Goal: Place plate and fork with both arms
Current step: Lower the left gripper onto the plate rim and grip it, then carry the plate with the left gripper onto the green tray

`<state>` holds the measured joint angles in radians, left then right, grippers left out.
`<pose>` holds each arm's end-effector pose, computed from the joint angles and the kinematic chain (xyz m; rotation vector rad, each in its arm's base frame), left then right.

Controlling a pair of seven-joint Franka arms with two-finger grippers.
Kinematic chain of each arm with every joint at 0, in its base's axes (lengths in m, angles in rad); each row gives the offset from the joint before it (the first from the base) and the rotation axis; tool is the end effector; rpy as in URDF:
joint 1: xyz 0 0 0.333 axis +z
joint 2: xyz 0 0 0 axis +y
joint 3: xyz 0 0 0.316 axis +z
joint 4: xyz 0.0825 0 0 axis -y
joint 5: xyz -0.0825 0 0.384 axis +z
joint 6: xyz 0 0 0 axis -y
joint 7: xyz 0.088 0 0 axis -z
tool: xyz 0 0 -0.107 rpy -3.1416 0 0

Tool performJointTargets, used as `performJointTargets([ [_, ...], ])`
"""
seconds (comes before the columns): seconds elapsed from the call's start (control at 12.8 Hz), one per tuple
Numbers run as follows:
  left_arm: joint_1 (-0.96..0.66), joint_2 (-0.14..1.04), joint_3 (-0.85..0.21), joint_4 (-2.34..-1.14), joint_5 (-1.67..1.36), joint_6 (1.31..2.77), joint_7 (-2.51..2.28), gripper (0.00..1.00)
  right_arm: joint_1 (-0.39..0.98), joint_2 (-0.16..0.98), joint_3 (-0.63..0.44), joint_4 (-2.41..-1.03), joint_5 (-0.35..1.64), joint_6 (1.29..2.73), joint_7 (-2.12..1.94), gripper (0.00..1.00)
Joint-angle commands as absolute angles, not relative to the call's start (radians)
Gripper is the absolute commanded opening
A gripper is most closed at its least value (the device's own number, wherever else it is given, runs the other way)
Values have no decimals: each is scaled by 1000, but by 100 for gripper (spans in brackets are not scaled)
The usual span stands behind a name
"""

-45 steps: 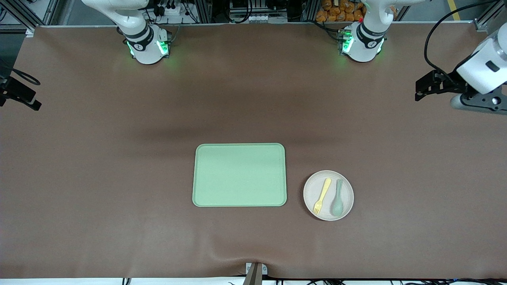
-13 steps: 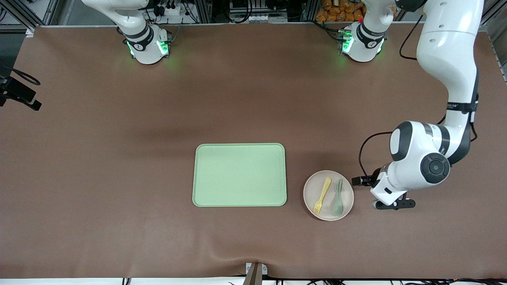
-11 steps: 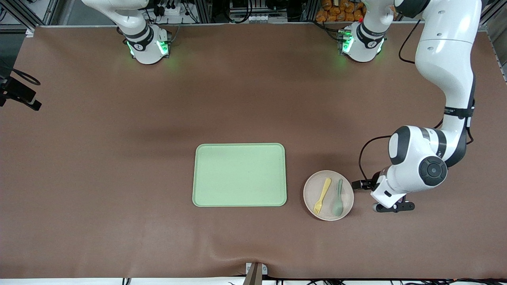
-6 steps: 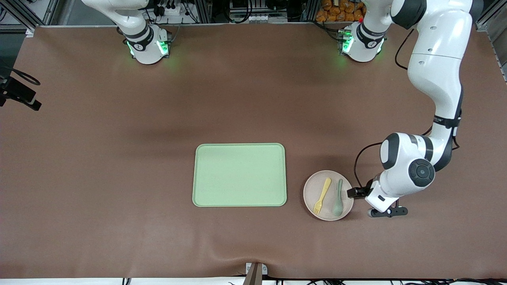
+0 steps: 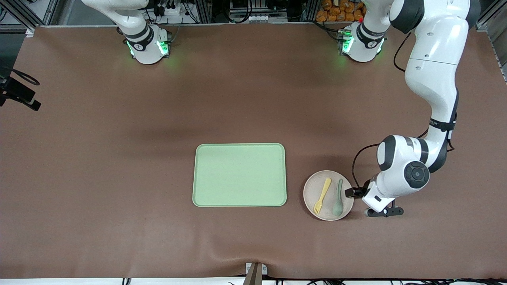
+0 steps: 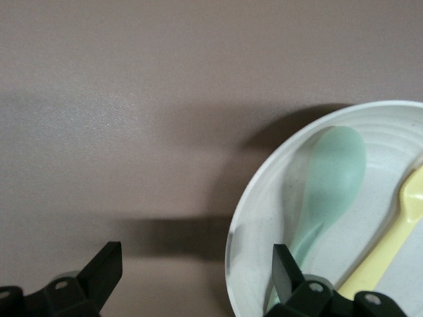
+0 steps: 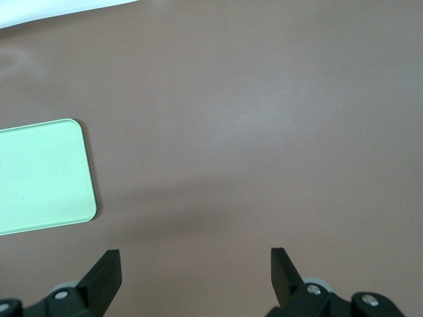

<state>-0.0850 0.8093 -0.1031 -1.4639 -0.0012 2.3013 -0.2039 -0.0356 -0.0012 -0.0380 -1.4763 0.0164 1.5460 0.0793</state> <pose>0.7131 -0.1221 0.2040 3.0608 0.0759 0.0256 0.5505 -0.0388 0.6674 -3.1140 0.2370 -0.1107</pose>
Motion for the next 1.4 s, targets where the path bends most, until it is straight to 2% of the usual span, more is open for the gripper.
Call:
performJointTargets([
  [0.0,-101,836,-100,-1442,-3,2307,-195,100,-48,-5,-32,-1476,25,1542,77,100],
  [0.16,-103,842,-101,-1443,-3,2330,-195,100,-49,-5,-32,-1474,25,1542,78,100],
  [0.23,-103,848,-101,-1442,-5,2332,-201,89,-48,-5,-31,-1474,25,1542,78,100],
  [0.39,-110,848,-101,-1445,-11,2332,-215,25,-49,-5,-31,-1474,25,1542,77,100],
  [0.47,-123,850,-101,-1445,-8,2332,-215,0,-49,-5,-32,-1474,25,1543,78,100],
  [1.32,-115,776,-133,-1451,-15,2309,-215,0,-51,-5,-31,-1474,25,1542,77,100],
])
